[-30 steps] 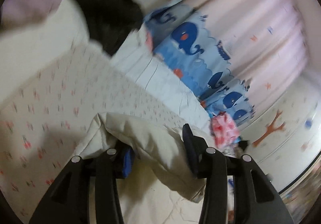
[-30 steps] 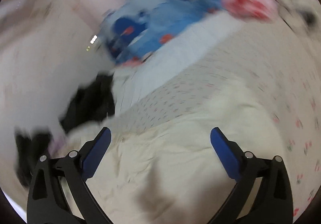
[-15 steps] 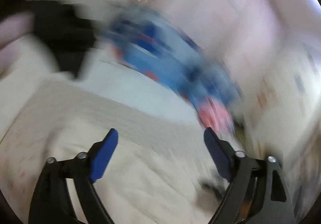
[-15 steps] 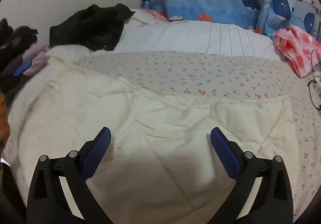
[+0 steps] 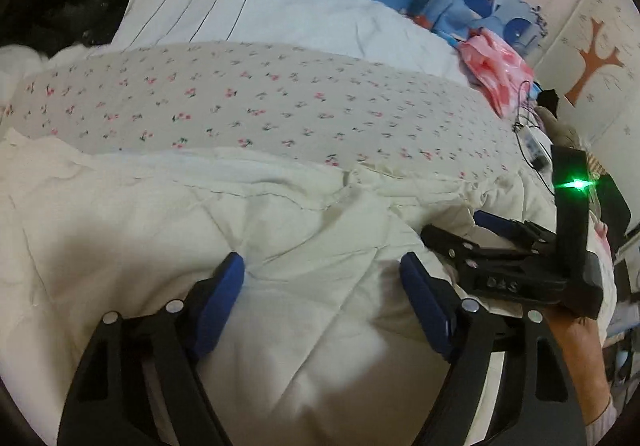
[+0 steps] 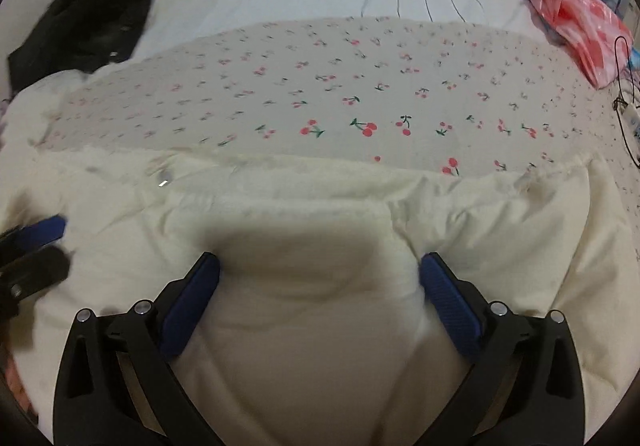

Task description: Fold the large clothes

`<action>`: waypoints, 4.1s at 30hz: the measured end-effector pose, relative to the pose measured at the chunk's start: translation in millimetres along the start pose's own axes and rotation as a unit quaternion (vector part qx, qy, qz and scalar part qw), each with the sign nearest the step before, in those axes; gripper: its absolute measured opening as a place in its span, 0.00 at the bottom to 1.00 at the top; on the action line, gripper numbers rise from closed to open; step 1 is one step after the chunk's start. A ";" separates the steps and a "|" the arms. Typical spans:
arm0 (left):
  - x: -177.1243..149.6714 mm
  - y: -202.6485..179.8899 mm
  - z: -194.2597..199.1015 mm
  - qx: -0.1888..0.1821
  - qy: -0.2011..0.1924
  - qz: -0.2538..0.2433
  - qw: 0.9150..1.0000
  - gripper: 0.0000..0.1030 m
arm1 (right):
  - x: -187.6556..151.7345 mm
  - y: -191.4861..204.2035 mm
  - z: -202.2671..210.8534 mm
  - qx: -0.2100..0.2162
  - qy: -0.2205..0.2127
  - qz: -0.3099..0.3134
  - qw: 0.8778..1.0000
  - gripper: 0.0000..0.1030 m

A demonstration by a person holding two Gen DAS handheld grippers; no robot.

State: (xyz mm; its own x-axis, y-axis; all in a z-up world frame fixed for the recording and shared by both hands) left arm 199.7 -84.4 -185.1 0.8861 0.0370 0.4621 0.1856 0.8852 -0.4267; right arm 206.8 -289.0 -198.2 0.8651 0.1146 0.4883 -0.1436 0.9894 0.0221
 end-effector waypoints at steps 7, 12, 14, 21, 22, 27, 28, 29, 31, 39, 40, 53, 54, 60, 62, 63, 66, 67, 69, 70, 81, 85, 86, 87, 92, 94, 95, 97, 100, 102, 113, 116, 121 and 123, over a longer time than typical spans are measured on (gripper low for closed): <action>22.9 -15.5 49.4 -0.016 -0.058 0.032 0.998 0.77 | 1.8 -17.0 87.5 0.004 -0.097 -0.031 0.995 0.93; 30.5 13.8 50.5 0.000 -0.050 0.060 0.997 0.86 | -36.2 -28.0 103.9 -0.043 -0.094 0.003 0.995 0.93; 21.3 32.7 27.3 0.023 -0.025 0.068 0.997 0.85 | -54.5 -46.7 68.9 -0.029 -0.059 -0.026 0.997 0.93; 16.1 36.9 17.1 0.055 -0.020 0.051 0.997 0.85 | -45.6 -60.4 66.9 -0.016 -0.068 -0.047 0.996 0.93; 18.9 35.8 28.4 0.052 -0.033 0.054 0.997 0.85 | -43.3 -60.9 77.0 -0.028 -0.083 -0.045 0.995 0.93; 26.5 32.5 48.0 0.061 -0.066 0.021 0.996 0.87 | -33.9 -85.0 87.1 -0.083 -0.100 -0.047 0.990 0.93; 22.7 41.0 36.3 0.065 -0.049 0.031 0.996 0.87 | -41.5 -93.3 73.7 -0.074 -0.075 -0.066 0.992 0.93; 17.6 50.1 22.6 0.067 -0.029 0.044 0.996 0.87 | -47.5 -102.1 56.5 -0.050 -0.054 -0.090 0.993 0.93; 16.1 55.6 7.4 0.061 -0.021 0.056 0.996 0.87 | -47.7 -109.3 52.5 -0.040 -0.057 -0.102 0.992 0.93; 21.0 42.4 56.1 0.047 -0.068 0.058 0.995 0.87 | -33.6 -84.1 113.4 -0.056 -0.119 -0.056 0.990 0.93; 22.0 39.8 68.7 0.055 -0.084 0.042 0.994 0.87 | -34.2 -76.4 122.9 -0.064 -0.131 -0.038 0.989 0.93; -19.3 78.9 107.8 0.118 -0.142 -0.001 0.983 0.87 | -73.7 -64.8 121.7 -0.037 -0.134 -0.017 0.990 0.93; -21.6 71.5 119.1 0.119 -0.156 -0.013 0.980 0.87 | -73.0 -59.7 133.3 -0.036 -0.153 -0.010 0.988 0.93; -44.0 60.3 120.9 0.140 -0.155 -0.061 0.976 0.91 | -96.3 -47.1 105.6 -0.061 -0.111 0.037 0.991 0.94; -56.6 75.2 101.6 0.143 -0.123 -0.047 0.981 0.92 | -96.7 -45.9 103.2 -0.058 -0.117 0.037 0.991 0.94; -59.4 78.2 100.4 0.141 -0.123 -0.041 0.981 0.92 | -93.1 -44.4 108.1 -0.065 -0.107 0.037 0.991 0.93; -59.8 73.8 111.1 0.154 -0.134 -0.046 0.978 0.92 | -77.1 -33.8 134.0 -0.049 -0.140 0.015 0.989 0.93; -61.3 71.5 114.4 0.154 -0.139 -0.048 0.977 0.92 | -67.9 -24.2 146.1 -0.040 -0.162 0.013 0.986 0.93; -65.5 65.0 120.6 0.149 -0.144 -0.052 0.977 0.92 | -56.5 -3.6 157.1 -0.031 -0.182 0.025 0.982 0.93; -66.8 62.3 122.7 0.148 -0.147 -0.057 0.976 0.92 | -52.2 6.7 160.3 -0.025 -0.186 0.031 0.982 0.93; -67.1 46.8 130.5 0.156 -0.167 -0.105 0.968 0.92 | -43.3 87.4 71.3 -0.006 -0.068 0.089 0.994 0.93; -76.8 58.5 111.6 0.152 -0.128 -0.094 0.976 0.92 | -31.6 82.9 80.8 0.015 -0.074 0.054 0.996 0.93; -76.1 57.3 112.8 0.152 -0.129 -0.094 0.975 0.92 | -24.8 79.9 88.9 0.017 -0.095 0.042 0.994 0.93; -74.4 54.9 115.1 0.154 -0.134 -0.100 0.974 0.92 | -19.7 77.3 93.2 0.017 -0.107 0.034 0.994 0.93; -68.7 39.0 124.3 0.158 -0.166 -0.134 0.964 0.92 | -0.2 60.7 101.5 0.010 -0.128 0.005 0.992 0.93; -66.3 31.4 126.0 0.160 -0.177 -0.152 0.959 0.92 | 4.1 50.0 96.3 0.004 -0.123 -0.003 0.992 0.93; -65.5 28.2 126.1 0.160 -0.181 -0.160 0.957 0.92 | 5.0 45.3 93.4 0.001 -0.120 -0.007 0.993 0.93; -61.4 20.9 125.5 0.158 -0.190 -0.172 0.954 0.92 | 4.5 34.2 79.6 -0.004 -0.098 -0.023 0.995 0.93; -57.6 14.6 123.1 0.149 -0.193 -0.173 0.954 0.92 | -6.8 29.5 56.7 0.008 -0.059 -0.040 0.997 0.93; -56.3 13.2 118.2 0.148 -0.189 -0.173 0.955 0.92 | -9.8 31.0 51.2 0.005 -0.056 -0.035 0.998 0.93; -63.2 21.7 99.1 0.150 -0.166 -0.165 0.961 0.92 | -16.4 33.9 42.6 0.003 -0.064 -0.030 0.998 0.93; -64.2 21.4 98.0 0.153 -0.165 -0.167 0.960 0.92 | -15.3 33.3 45.3 0.009 -0.065 -0.033 0.997 0.93; -64.0 21.0 99.2 0.153 -0.165 -0.164 0.960 0.92 | -6.1 27.3 70.6 0.007 -0.098 -0.036 0.995 0.93; -63.1 19.6 101.7 0.154 -0.168 -0.164 0.960 0.92 | 0.0 19.0 86.0 -0.019 -0.121 -0.030 0.992 0.93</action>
State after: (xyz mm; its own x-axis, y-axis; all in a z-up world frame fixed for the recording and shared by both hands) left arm 104.3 -22.2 -143.6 0.6051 -0.1648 0.7789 0.2512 0.9679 0.0096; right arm 162.7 -277.8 -122.8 0.7308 0.0351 0.6817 -0.0735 0.9969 0.0274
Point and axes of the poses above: each gripper's, at about its wrist camera, not at the fingertips, and z roughly against the way its jaws point, y to its left, x to its top, the point moved 9 cm from there along -z, roughly the way its jaws point, and after that the axes turned 10 degrees about z, right-handed, at the moved point
